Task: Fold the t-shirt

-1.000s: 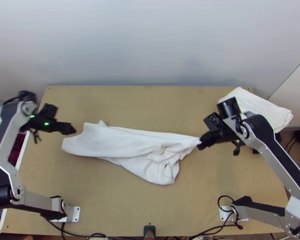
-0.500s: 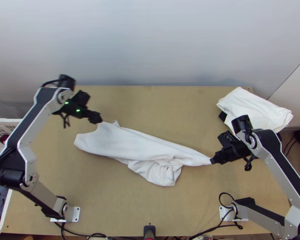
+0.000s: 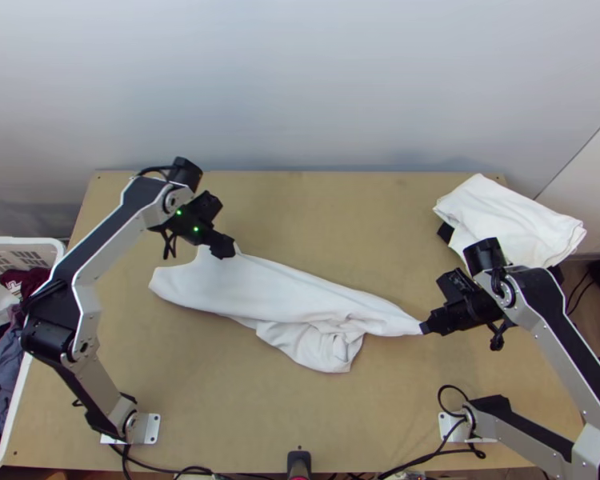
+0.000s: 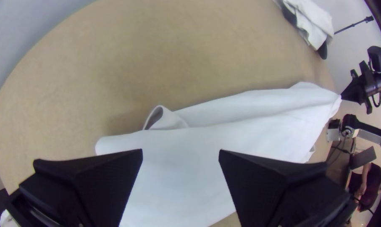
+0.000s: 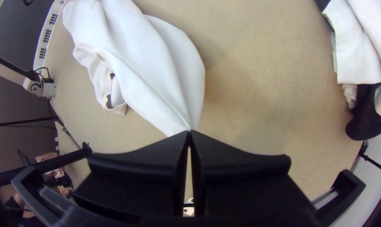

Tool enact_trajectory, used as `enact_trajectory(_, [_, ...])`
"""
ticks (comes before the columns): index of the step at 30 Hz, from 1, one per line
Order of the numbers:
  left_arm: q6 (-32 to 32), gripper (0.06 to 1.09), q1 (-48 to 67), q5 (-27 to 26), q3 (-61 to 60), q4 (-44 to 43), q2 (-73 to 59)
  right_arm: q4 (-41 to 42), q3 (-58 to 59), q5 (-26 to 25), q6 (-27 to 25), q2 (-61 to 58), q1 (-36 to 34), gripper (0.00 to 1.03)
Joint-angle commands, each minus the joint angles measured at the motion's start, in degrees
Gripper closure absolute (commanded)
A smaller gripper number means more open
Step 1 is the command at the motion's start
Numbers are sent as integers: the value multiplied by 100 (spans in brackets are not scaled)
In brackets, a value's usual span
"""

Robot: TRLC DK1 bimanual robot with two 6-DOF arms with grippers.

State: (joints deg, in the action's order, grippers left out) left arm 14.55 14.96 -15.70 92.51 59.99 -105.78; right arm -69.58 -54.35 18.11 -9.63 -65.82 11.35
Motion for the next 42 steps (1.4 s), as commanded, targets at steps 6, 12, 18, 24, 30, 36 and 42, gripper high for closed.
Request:
enact_trajectory(6, [101,20,121,463,-444,-426,-154,15,-138,8,66,17,7,100])
enact_trajectory(12, [101,36,191,516,-523,-602,-198,15,-155,0,66,17,-10,100])
enact_trajectory(18, [31,71,191,516,-673,-760,-189,15,-111,8,75,52,-19,100])
enact_trajectory(24, [-180,104,16,384,-936,-743,233,15,-67,8,75,105,-10,100])
enact_trajectory(30, [-198,104,-187,199,-1323,-198,1411,15,-41,8,75,149,7,100])
enact_trajectory(36, [-75,104,-266,50,-2158,479,2852,94,170,8,84,210,60,100])
enact_trajectory(42, [470,104,-230,50,-3213,1147,3643,147,399,8,84,219,183,100])
